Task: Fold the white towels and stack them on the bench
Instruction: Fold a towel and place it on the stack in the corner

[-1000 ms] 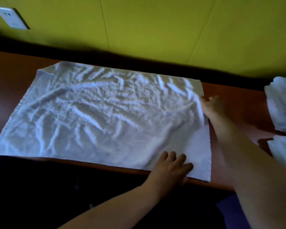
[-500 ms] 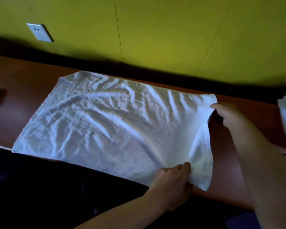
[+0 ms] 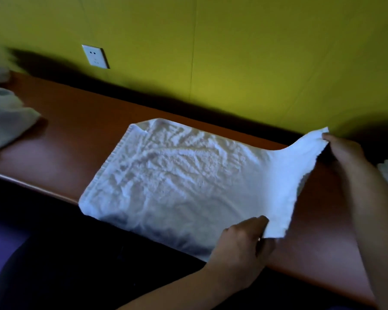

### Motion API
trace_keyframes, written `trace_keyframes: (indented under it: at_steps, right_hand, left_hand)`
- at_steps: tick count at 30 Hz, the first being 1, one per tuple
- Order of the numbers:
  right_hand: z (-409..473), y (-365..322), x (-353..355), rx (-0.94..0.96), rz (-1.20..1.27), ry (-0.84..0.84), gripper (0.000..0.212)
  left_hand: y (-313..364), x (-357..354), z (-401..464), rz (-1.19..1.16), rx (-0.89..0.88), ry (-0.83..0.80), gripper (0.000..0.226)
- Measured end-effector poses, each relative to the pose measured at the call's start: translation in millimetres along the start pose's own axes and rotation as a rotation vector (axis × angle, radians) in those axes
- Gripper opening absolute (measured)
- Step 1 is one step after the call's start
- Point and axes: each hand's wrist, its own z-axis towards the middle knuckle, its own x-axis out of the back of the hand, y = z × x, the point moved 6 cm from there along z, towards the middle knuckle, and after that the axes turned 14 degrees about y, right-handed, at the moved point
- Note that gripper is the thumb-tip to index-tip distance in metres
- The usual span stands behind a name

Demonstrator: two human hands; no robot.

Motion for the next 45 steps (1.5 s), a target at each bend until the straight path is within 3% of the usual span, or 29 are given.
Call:
trace_keyframes:
  at_steps: [5, 8, 10, 16, 20, 24, 27, 30, 32, 34, 39, 45]
  right_hand:
    - [-64, -41, -74, 0.092, 0.102, -0.040, 0.044]
    - [-109, -60, -122, 0.169, 0.140, -0.068, 0.039]
    - [-138, -69, -155, 0.212, 0.175, -0.104, 0.034]
    - [-214, -82, -245, 0.271, 0.146, -0.216, 0.025]
    - [-259, -84, -295, 0.315, 0.112, -0.283, 0.022]
    - [-291, -80, -335, 0.333, 0.084, -0.325, 0.025]
    - [-309, -74, -355, 0.360, 0.047, -0.367, 0.024]
    - [-331, -62, -370, 0.385, -0.001, -0.544, 0.018]
    - [-338, -45, -368, 0.345, -0.039, -0.679, 0.033]
    - [-335, -24, -347, 0.341, -0.091, -0.698, 0.038]
    - [-317, 54, -262, 0.286, -0.127, -0.512, 0.026]
    - [-316, 132, -139, 0.358, -0.226, -0.232, 0.018]
  left_hand:
    - [-44, 71, 2, -0.037, 0.289, 0.116, 0.031]
    - [-73, 113, -2, -0.051, 0.430, 0.217, 0.016]
    - [-89, 136, -8, -0.061, 0.490, 0.275, 0.013]
    - [-133, 212, -25, 0.039, 0.645, 0.483, 0.039]
    - [-163, 258, -37, 0.146, 0.703, 0.568, 0.032]
    - [-193, 282, -51, 0.217, 0.822, 0.577, 0.050]
    - [-211, 294, -58, 0.290, 0.885, 0.582, 0.050]
    - [-235, 297, -67, 0.379, 1.010, 0.468, 0.055]
    - [-260, 292, -76, 0.422, 1.110, 0.329, 0.053]
    - [-279, 288, -82, 0.419, 1.154, 0.266, 0.051]
    - [-292, 293, -76, 0.431, 1.165, 0.334, 0.044]
    - [-289, 292, -69, 0.292, 1.204, 0.502, 0.064]
